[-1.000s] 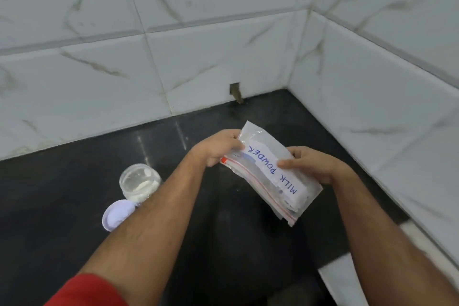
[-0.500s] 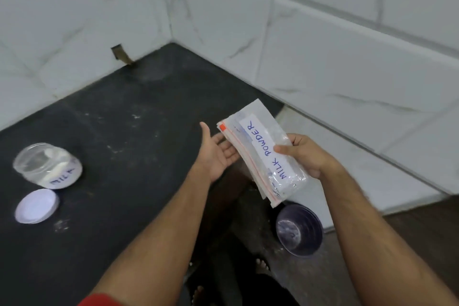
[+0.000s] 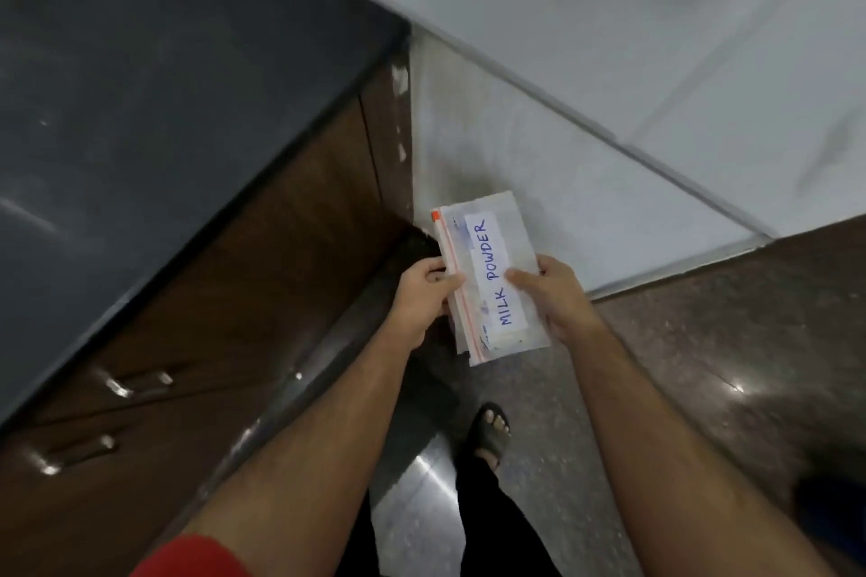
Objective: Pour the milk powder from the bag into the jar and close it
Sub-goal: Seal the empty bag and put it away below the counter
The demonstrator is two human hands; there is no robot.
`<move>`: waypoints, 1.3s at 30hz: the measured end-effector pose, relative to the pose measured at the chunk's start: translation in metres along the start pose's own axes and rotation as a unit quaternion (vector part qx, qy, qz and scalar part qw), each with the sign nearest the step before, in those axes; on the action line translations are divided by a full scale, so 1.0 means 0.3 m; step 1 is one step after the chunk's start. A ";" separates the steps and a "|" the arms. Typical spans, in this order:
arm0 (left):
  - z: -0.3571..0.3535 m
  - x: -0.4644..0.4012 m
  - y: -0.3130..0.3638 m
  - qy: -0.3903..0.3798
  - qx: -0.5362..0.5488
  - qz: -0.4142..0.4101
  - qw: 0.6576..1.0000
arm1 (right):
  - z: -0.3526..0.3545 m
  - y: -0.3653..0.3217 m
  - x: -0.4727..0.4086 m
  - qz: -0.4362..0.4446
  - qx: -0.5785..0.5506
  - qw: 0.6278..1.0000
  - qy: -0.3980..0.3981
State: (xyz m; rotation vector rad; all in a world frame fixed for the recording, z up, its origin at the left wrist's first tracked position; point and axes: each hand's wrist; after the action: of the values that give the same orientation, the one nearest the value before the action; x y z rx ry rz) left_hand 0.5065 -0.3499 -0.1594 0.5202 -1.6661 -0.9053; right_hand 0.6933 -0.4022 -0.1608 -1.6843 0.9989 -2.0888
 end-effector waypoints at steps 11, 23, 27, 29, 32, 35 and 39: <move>-0.267 -0.406 -0.752 0.054 -0.106 0.089 0.989 | 0.194 0.718 -0.543 -0.100 0.040 0.991 0.079; -0.343 -0.882 -1.256 0.037 -0.204 0.091 0.974 | 0.238 1.091 -1.124 -0.105 0.210 0.965 0.114; -0.322 -0.901 -1.270 0.024 -0.244 0.084 0.966 | 0.225 1.093 -1.135 -0.055 0.329 0.931 0.145; -0.299 -0.861 -1.248 0.015 -0.257 0.085 0.963 | 0.215 1.078 -1.079 -0.030 0.380 0.914 0.137; -0.265 -0.757 -1.160 0.008 -0.278 0.082 0.957 | 0.185 1.014 -0.956 -0.010 0.425 0.899 0.107; -0.224 -0.620 -1.005 0.015 -0.297 0.064 0.953 | 0.129 0.868 -0.814 0.020 0.437 0.896 0.073; -0.152 -0.427 -0.729 0.019 -0.330 0.013 0.944 | 0.018 0.583 -0.591 0.076 0.428 0.900 0.042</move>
State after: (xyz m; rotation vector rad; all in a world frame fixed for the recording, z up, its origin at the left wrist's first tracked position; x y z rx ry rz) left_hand 0.5619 -0.4026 -0.4055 0.0535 -1.2247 -1.3440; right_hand 0.7131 -0.4237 -0.4082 -1.0246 0.1308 -2.0399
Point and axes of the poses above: each hand's wrist, its own x-axis away from the middle knuckle, its own z-axis out of the back of the hand, y = z × x, and after that the axes turned 7 degrees about -z, right-handed
